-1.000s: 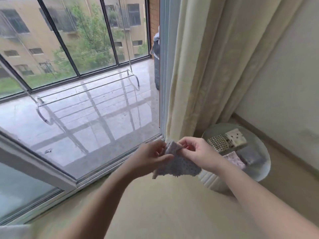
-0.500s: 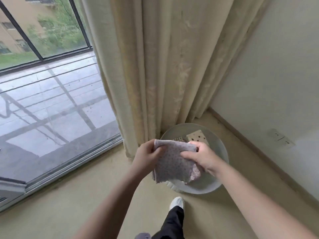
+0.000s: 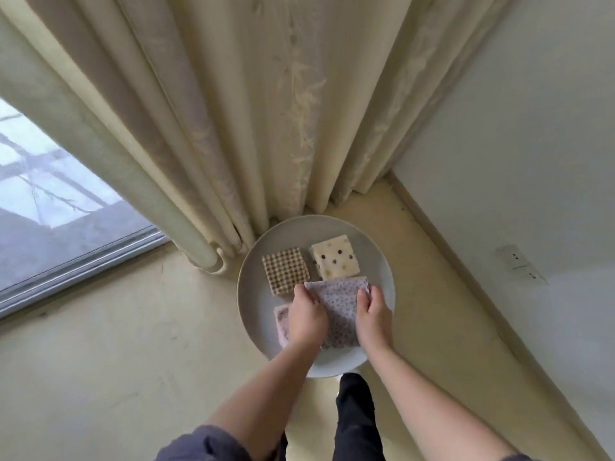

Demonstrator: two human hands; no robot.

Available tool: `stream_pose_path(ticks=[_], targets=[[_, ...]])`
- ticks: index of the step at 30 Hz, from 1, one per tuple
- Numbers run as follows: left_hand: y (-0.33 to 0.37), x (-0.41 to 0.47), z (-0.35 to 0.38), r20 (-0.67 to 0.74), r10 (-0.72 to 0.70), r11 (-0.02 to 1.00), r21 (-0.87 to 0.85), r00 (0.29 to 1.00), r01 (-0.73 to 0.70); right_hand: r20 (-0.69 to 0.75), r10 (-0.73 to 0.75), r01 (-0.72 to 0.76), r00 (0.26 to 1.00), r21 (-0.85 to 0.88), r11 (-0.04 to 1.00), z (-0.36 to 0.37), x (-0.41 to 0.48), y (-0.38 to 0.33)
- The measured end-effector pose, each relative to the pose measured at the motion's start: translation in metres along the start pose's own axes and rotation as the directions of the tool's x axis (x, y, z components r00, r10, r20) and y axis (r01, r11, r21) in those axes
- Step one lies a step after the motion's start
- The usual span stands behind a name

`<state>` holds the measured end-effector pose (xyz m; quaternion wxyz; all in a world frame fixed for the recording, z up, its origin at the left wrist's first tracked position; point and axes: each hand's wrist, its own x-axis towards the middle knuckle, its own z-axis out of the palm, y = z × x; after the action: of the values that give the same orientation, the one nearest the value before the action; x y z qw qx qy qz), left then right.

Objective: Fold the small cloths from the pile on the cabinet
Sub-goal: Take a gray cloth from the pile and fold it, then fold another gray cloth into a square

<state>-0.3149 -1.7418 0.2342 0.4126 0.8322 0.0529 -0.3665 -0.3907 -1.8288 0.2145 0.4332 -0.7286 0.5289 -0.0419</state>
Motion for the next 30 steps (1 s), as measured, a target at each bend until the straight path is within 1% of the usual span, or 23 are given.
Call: stream_pose_path(ticks=[4, 8, 12, 15, 17, 19, 22, 25, 27, 30], targets=[[-0.026, 0.020, 0.062, -0.029, -0.132, 0.990, 0.053, 0.991, 0.133, 0.174, 0.092, -0.077, 0.980, -0.095, 0.993, 0.004, 0.047, 0.066], [-0.067, 0.051, 0.127, 0.059, -0.241, 0.970, -0.029, 0.969, 0.243, 0.320, 0.174, -0.113, 0.931, -0.200, 0.973, 0.015, 0.102, 0.132], [-0.097, 0.094, 0.180, 0.113, -0.271, 0.960, -0.044, 0.956, 0.277, 0.376, 0.199, -0.115, 0.905, -0.233, 0.965, 0.031, 0.157, 0.181], [-0.107, 0.130, 0.205, 0.087, -0.291, 0.955, -0.032, 0.953, 0.294, 0.384, 0.162, -0.089, 0.909, -0.201, 0.976, 0.047, 0.189, 0.202], [-0.110, 0.150, 0.215, 0.047, -0.296, 0.954, -0.028, 0.954, 0.298, 0.385, 0.133, -0.064, 0.913, -0.187, 0.980, 0.058, 0.205, 0.212], [-0.113, 0.165, 0.222, 0.000, -0.303, 0.953, -0.010, 0.953, 0.303, 0.399, 0.136, -0.060, 0.907, -0.197, 0.979, 0.067, 0.217, 0.215], [-0.115, 0.176, 0.230, -0.085, -0.347, 0.936, 0.025, 0.934, 0.350, 0.419, 0.132, -0.038, 0.899, -0.224, 0.974, 0.073, 0.224, 0.215], [-0.108, 0.161, 0.223, -0.162, -0.361, 0.932, -0.045, 0.918, 0.359, 0.412, 0.131, -0.019, 0.901, -0.264, 0.964, 0.062, 0.215, 0.207], [-0.111, 0.148, 0.220, -0.142, -0.346, 0.938, -0.038, 0.927, 0.344, 0.399, 0.142, -0.009, 0.906, -0.317, 0.948, 0.053, 0.208, 0.210], [-0.096, 0.113, 0.184, -0.121, -0.308, 0.951, -0.005, 0.944, 0.310, 0.427, 0.153, 0.014, 0.891, -0.362, 0.932, 0.024, 0.180, 0.176]])
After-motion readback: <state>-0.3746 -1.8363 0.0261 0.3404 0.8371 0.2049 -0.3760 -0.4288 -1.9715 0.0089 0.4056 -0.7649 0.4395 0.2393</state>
